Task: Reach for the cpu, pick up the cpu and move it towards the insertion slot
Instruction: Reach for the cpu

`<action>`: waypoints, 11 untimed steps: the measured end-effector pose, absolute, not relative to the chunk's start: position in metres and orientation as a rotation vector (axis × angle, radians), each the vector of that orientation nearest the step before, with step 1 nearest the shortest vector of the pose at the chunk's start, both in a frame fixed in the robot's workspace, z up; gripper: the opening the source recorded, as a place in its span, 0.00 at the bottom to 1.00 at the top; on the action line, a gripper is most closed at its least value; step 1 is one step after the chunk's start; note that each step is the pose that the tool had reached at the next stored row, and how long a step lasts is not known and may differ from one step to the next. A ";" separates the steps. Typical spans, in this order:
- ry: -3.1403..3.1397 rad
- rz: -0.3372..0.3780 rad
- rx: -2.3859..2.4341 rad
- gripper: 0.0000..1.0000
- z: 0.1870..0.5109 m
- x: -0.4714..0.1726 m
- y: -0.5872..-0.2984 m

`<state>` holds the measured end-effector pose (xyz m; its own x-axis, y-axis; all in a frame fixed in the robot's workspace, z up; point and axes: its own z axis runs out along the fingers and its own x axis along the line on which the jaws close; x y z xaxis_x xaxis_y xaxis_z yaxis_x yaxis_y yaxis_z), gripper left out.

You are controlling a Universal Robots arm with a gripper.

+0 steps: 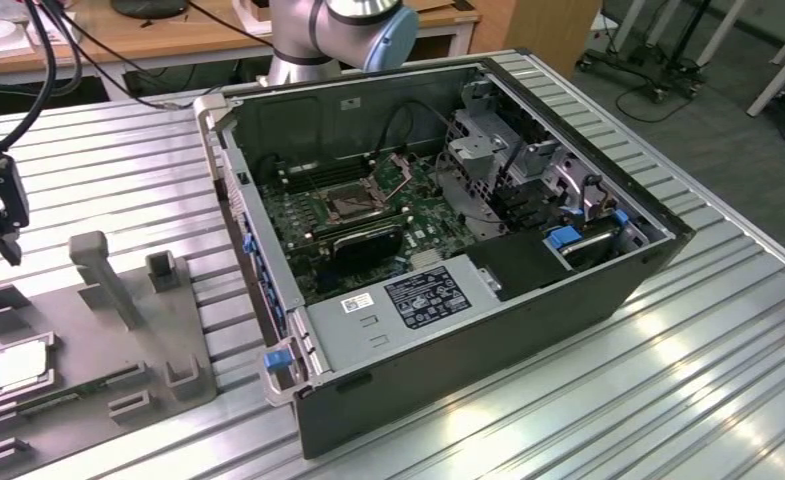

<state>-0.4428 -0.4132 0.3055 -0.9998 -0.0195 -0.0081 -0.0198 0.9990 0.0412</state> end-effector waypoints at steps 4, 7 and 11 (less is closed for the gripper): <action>3.127 0.064 -0.031 0.67 0.302 -0.443 -0.414; 3.120 0.064 -0.031 0.67 0.300 -0.443 -0.414; 3.112 0.064 -0.031 0.67 0.295 -0.444 -0.415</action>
